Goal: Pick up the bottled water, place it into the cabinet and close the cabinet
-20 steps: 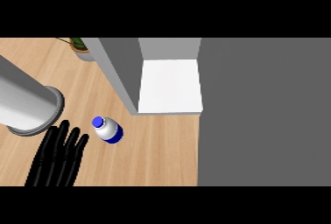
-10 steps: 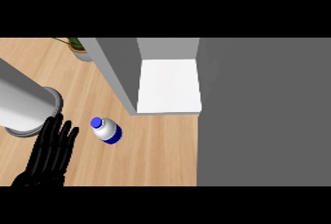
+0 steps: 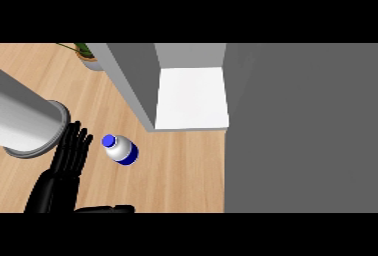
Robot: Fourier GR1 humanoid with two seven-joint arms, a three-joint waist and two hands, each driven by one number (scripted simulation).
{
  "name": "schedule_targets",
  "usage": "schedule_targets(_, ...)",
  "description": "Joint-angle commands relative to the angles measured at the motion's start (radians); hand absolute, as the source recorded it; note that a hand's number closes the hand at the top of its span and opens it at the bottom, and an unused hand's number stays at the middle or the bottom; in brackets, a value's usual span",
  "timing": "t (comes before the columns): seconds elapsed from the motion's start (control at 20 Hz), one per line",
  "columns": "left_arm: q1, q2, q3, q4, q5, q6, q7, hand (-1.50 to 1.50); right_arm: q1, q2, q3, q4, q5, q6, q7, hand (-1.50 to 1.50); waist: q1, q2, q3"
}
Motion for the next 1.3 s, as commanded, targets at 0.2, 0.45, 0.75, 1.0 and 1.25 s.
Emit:
schedule_targets(0.2, -0.114, -0.030, 0.076, 0.248, 0.022, -0.025, -0.110, -1.50, 0.104, 0.011, -0.029, -0.201, -0.204, 0.007, 0.045, -1.50, -0.003, 0.000, 0.001)
schedule_targets(0.45, -0.157, -0.003, 0.161, 0.432, 0.064, -0.084, -0.202, -1.50, 0.128, 0.010, -0.035, -0.196, -0.205, 0.022, 0.018, -1.50, -0.004, 0.001, 0.000)
schedule_targets(0.75, -0.238, -0.022, 0.188, 0.644, 0.068, -0.113, -0.261, -1.50, 0.178, -0.009, -0.050, -0.189, -0.228, 0.064, -0.016, -1.50, -0.005, 0.002, 0.000)
schedule_targets(1.0, -0.214, -0.023, 0.214, 0.756, 0.085, -0.167, -0.370, -1.50, 0.224, -0.012, -0.078, -0.181, -0.275, 0.090, -0.069, -1.50, 0.000, 0.001, 0.000)
schedule_targets(1.25, -0.352, -0.073, 0.238, 0.955, 0.042, -0.111, -0.463, -1.50, 0.218, -0.025, -0.069, -0.178, -0.281, 0.073, -0.069, -1.50, 0.000, 0.005, 0.000)
